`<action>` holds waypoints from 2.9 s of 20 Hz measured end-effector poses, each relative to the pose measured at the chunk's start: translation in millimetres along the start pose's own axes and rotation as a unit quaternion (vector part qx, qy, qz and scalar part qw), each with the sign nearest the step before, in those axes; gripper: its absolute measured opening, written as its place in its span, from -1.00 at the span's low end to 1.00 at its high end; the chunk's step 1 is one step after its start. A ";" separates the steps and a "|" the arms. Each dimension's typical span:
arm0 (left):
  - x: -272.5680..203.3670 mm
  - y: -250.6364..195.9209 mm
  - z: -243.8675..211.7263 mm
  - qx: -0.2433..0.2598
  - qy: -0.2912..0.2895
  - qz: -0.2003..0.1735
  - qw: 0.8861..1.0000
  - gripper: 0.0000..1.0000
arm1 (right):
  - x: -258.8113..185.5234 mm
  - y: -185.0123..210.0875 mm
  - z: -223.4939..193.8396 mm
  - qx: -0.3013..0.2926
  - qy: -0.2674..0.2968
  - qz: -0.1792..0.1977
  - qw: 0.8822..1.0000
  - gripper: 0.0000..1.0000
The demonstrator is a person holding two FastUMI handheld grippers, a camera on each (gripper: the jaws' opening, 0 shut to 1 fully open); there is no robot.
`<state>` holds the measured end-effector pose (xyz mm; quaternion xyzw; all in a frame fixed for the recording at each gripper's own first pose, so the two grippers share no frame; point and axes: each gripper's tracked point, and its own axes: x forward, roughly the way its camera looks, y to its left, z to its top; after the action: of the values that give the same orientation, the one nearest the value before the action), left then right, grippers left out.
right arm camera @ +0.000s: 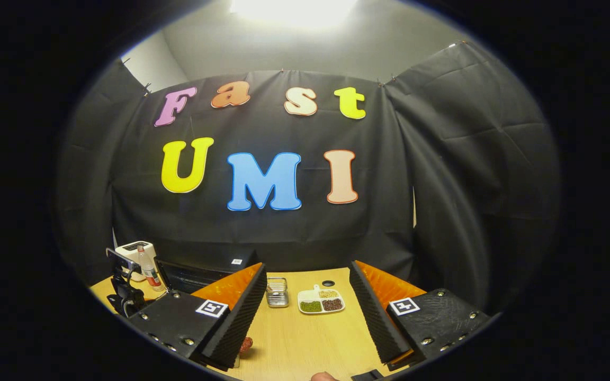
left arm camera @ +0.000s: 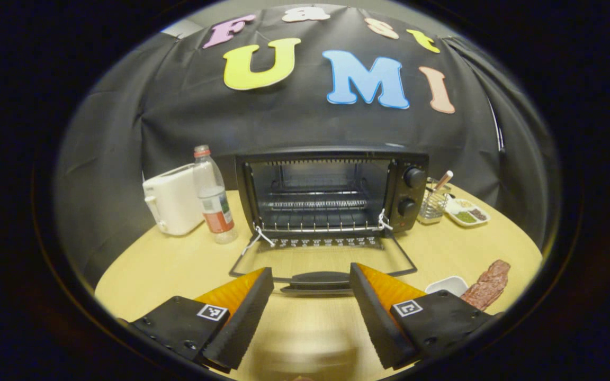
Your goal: Open the electric oven with the left hand, put the food in, and close the electric oven.
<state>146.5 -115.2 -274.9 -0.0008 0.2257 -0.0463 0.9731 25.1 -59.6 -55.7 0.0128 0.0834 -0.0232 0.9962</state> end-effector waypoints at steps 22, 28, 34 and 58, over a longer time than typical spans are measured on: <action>-262.3 82.4 182.8 -0.018 -0.223 0.104 0.969 1.00 | 30.3 89.3 -151.6 0.073 0.182 0.182 0.963 0.92; -286.3 107.1 181.9 -0.014 -0.226 0.135 0.965 1.00 | 33.3 108.0 -206.2 0.103 0.271 0.191 0.938 0.89; -297.1 135.3 170.6 -0.017 -0.216 0.166 0.962 1.00 | 38.6 119.7 -253.4 0.139 0.338 0.181 0.913 0.93; -263.4 167.2 173.0 -0.025 -0.216 0.167 0.962 1.00 | 55.0 145.8 -258.5 0.302 0.393 0.163 0.853 -0.81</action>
<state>2.1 71.8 -7.6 0.0023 0.0078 0.1241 0.9922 43.5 91.1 -316.6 0.3344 0.4540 0.1220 0.8168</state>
